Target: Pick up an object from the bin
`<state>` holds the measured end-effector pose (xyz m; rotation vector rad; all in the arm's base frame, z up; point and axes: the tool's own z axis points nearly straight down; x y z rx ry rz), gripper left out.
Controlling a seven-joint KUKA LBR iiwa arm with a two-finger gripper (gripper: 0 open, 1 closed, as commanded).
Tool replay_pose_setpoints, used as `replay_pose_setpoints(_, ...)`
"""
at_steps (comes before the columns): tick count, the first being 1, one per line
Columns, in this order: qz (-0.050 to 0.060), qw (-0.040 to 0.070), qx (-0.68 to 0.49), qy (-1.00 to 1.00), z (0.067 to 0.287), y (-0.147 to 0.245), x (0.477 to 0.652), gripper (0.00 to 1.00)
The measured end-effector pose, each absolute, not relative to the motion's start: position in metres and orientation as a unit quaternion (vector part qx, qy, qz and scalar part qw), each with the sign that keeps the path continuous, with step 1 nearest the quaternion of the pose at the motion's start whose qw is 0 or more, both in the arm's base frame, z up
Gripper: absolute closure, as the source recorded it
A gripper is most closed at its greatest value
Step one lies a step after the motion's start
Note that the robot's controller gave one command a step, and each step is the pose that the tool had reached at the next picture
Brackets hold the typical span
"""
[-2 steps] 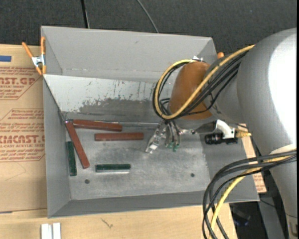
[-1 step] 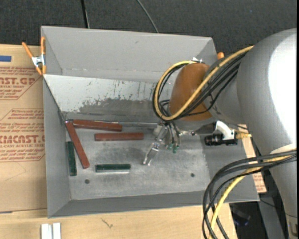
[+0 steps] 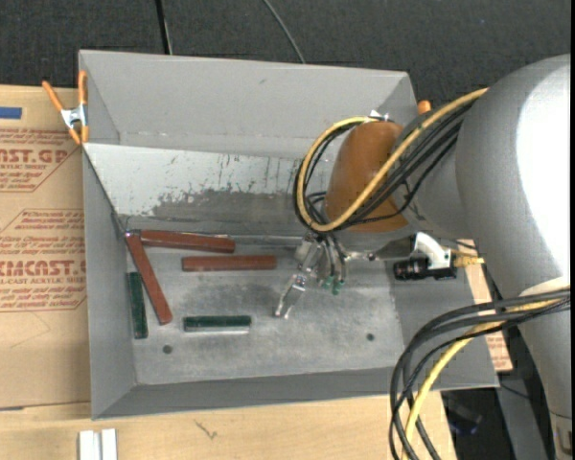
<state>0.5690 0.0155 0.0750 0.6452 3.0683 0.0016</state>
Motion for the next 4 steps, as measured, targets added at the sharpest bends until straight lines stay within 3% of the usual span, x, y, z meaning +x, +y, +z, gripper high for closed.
replay_pose_setpoints(1, 0.001, 0.006, 0.125, 0.992, 0.078, 0.085, 0.598, 1.00)
replay_pose_setpoints(2, 0.001, 0.006, 0.125, 0.992, 0.078, 0.085, 0.598, 1.00)
replay_pose_setpoints(3, 0.000, 0.001, 0.124, 0.992, 0.190, 0.083, 0.592, 1.00)
replay_pose_setpoints(4, 0.000, 0.001, 0.124, 0.992, 0.190, 0.083, 0.592, 1.00)
